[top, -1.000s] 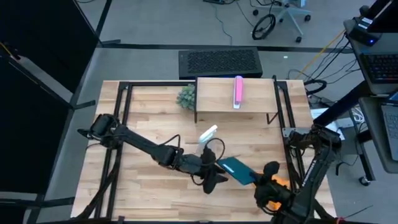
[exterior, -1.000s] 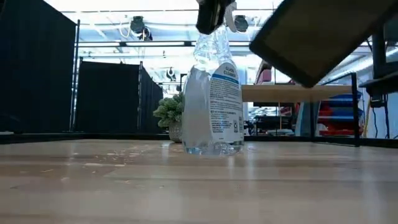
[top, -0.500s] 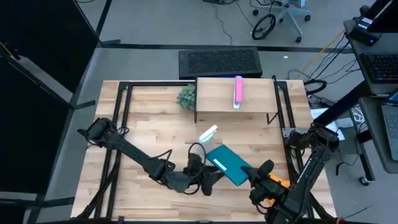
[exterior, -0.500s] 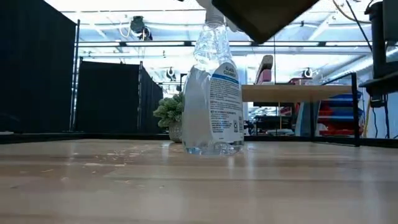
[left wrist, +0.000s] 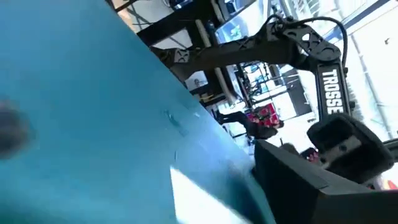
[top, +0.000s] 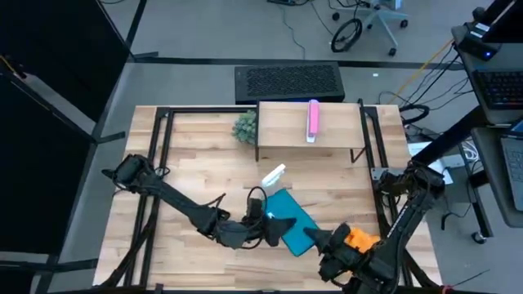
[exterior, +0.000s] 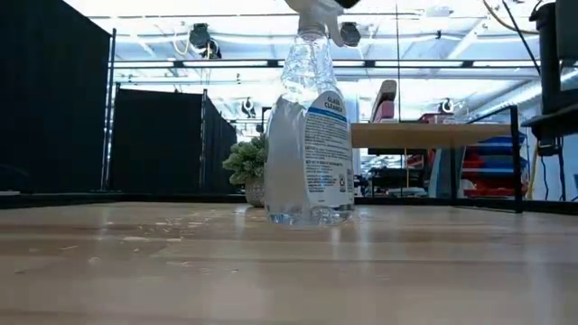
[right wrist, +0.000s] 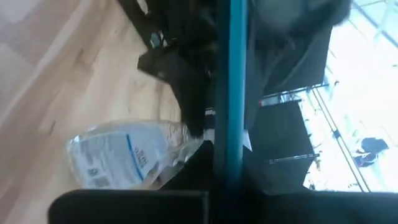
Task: Apply microfiber cloth
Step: Wipe the front and back of the blue tablet using the orange microfiber cloth
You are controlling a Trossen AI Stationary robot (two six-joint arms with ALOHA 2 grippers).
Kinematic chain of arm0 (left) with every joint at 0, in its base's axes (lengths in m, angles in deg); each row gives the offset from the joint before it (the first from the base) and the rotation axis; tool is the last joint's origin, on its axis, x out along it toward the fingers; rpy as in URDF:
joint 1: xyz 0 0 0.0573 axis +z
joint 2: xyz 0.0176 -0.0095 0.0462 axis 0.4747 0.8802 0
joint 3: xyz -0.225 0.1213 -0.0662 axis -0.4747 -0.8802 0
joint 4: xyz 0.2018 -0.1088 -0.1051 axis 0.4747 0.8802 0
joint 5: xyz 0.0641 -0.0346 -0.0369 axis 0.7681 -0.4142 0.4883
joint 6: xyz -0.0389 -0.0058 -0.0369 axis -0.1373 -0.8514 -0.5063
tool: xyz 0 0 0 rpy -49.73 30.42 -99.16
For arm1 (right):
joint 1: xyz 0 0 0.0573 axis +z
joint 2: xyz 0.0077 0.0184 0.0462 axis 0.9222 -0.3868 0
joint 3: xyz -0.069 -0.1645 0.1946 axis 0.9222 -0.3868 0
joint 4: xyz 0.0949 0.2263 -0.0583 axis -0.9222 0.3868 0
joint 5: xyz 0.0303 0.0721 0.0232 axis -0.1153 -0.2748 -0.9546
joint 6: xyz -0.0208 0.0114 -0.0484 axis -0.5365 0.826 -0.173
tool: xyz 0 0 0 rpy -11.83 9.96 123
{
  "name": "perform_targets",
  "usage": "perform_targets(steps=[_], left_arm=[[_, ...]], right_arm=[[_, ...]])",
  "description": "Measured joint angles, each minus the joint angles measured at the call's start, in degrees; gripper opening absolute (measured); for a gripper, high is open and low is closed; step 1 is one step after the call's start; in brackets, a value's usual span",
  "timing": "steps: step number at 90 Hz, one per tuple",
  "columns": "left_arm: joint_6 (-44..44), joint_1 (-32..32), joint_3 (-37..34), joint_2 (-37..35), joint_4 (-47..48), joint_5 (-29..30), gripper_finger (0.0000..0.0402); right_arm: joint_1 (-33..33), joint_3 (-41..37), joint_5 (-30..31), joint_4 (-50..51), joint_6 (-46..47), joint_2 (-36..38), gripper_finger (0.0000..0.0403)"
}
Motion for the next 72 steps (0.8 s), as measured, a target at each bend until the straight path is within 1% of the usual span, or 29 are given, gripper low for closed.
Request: perform_targets(steps=[8, 17, 21, 25, 30, 36, 42, 45, 51, 58, 66, 72], left_arm=[[-0.5, -0.3, 0.0, 0.0, -0.4, 0.1, 0.0107], [-0.7, -0.7, 0.2, -0.1, -1.2, 1.0, 0.0045], [-0.5, -0.7, 0.2, -0.2, -1.5, 1.0, 0.0025], [1.1, -1.0, 0.3, -0.2, -2.2, 1.0, 0.0016], [4.1, -1.2, 0.3, -0.1, -3.8, 0.7, 0.0015], [8.4, -1.5, 0.2, 0.1, -5.4, 0.0, 0.0021], [12.3, -1.7, 0.1, 0.1, -6.0, -0.1, 0.0026], [14.4, -2.0, 0.0, 0.1, -6.2, 0.1, 0.0025], [18.6, -2.3, -0.2, 0.1, -6.3, 2.0, 0.0021], [23.7, -2.6, -0.1, 0.1, -7.0, 2.0, 0.0012], [30.8, -3.1, -0.1, 0.1, -6.5, 0.7, 0.0009], [35.3, -3.2, -0.1, 0.1, -5.5, -1.3, 0.0009]], right_arm=[[-0.2, 0.0, -0.1, -1.6, -2.1, 0.0, 0.003], [-0.2, 0.0, -0.3, -2.3, -2.1, -0.1, 0.0051], [0.0, -0.1, -0.3, -2.5, -2.1, -0.2, 0.0063], [0.5, -0.1, -0.5, -3.5, -1.9, -0.2, 0.0076], [1.2, -0.1, -1.0, -4.8, -0.1, -0.2, 0.0096], [2.2, -0.1, -2.3, -5.9, 3.2, -0.2, 0.0125], [3.1, 0.0, -4.9, -7.2, 8.1, 0.0, 0.0155], [3.6, 0.0, -7.2, -7.7, 11.6, 0.0, 0.0169], [4.8, 0.1, -14.8, -8.3, 20.0, 0.2, 0.0195], [5.6, 0.1, -26.9, -7.8, 29.6, 0.2, 0.0218], [5.9, 0.1, -39.6, -5.0, 40.1, 0.2, 0.0233], [6.3, 0.1, -46.6, -1.7, 48.4, 0.2, 0.0236]])
